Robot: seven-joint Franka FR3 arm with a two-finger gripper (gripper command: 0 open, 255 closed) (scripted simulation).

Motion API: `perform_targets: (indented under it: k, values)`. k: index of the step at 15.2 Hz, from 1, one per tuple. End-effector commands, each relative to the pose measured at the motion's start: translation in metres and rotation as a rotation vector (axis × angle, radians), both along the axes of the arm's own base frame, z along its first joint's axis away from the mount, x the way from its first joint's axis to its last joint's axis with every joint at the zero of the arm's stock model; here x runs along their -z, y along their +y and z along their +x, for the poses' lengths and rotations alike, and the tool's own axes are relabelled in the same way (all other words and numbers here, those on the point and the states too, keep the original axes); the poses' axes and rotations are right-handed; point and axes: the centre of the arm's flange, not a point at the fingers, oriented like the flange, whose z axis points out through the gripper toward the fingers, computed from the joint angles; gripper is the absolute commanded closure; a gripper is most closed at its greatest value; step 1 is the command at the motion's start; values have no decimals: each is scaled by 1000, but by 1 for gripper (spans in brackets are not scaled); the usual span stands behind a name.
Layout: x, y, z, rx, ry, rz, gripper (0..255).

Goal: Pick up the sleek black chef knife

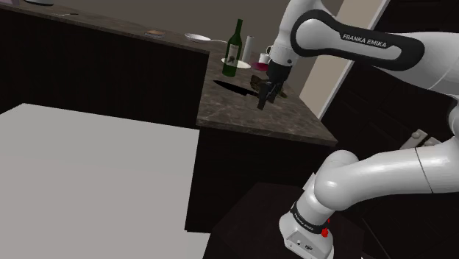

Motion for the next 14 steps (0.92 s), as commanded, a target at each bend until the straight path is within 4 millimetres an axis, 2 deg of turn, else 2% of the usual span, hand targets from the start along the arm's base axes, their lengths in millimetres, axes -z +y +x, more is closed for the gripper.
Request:
perform_targets:
  k: [1,7,14]
  values:
    - [0,0,0,0,0,0,0]
    - [12,-66,38,-119,-37,2,0]
    - [24,-136,93,-258,-79,5,0]
